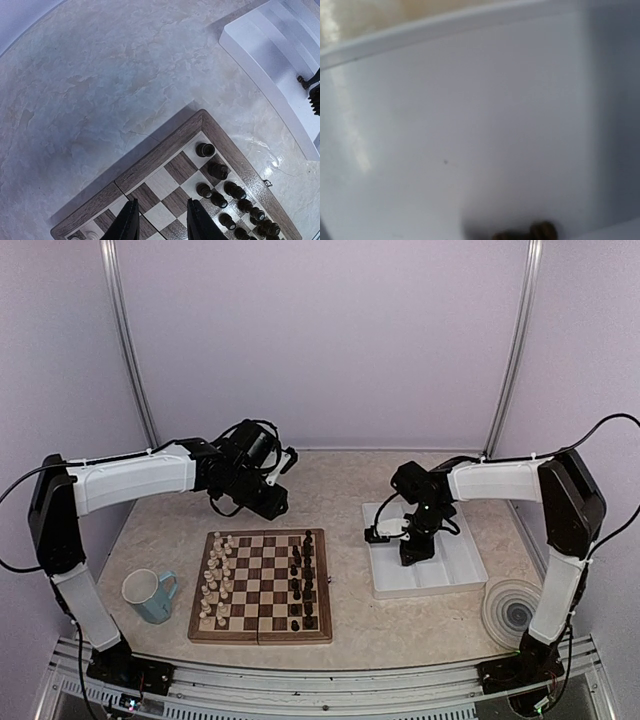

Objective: Set up the chess pieces on the board
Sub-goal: Move the pawn to the storage box.

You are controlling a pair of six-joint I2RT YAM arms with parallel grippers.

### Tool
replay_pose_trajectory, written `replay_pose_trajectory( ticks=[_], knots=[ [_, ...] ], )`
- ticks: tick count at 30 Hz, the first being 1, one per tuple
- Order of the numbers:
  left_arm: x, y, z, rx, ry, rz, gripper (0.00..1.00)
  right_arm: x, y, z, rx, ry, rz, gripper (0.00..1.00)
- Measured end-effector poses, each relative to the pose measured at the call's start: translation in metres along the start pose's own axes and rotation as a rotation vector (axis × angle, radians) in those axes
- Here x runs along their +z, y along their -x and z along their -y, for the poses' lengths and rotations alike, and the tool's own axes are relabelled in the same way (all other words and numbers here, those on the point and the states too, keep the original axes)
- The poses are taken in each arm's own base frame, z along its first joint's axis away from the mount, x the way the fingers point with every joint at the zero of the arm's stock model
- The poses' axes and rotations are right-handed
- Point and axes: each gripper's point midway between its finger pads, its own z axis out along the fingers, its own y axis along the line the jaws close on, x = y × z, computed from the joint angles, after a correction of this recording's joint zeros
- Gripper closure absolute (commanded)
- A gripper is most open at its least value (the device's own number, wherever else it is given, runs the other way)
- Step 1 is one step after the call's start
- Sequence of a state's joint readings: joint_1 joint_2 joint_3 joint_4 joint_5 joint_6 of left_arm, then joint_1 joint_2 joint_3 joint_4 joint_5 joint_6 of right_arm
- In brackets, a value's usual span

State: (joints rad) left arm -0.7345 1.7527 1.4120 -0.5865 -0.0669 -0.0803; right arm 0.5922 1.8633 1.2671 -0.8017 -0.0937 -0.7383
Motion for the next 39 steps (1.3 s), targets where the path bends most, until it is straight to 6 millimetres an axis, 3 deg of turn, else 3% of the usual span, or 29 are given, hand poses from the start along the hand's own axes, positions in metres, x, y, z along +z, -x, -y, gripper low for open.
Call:
replay_pose_trajectory(
  ticks=[8,17,24,32,39],
  knots=[
    [-0.005,-0.005,-0.001,-0.003,-0.013,0.017,0.66,0.013,0.006,-0.010,-0.060,-0.004,-0.093,0.74],
    [-0.003,-0.009,0.000,-0.004,-0.028,0.014,0.66,-0.008,0.035,-0.008,-0.076,-0.009,-0.018,0.68],
    [-0.002,-0.009,0.002,-0.005,-0.037,0.015,0.66,-0.007,0.013,-0.006,-0.092,-0.031,-0.128,0.60],
    [-0.001,-0.011,0.003,-0.004,-0.043,0.011,0.65,0.007,-0.005,-0.001,-0.118,-0.042,-0.237,0.58],
    [-0.001,-0.012,0.004,-0.004,-0.047,0.011,0.65,0.015,-0.007,0.007,-0.143,-0.037,-0.306,0.68]
  ],
)
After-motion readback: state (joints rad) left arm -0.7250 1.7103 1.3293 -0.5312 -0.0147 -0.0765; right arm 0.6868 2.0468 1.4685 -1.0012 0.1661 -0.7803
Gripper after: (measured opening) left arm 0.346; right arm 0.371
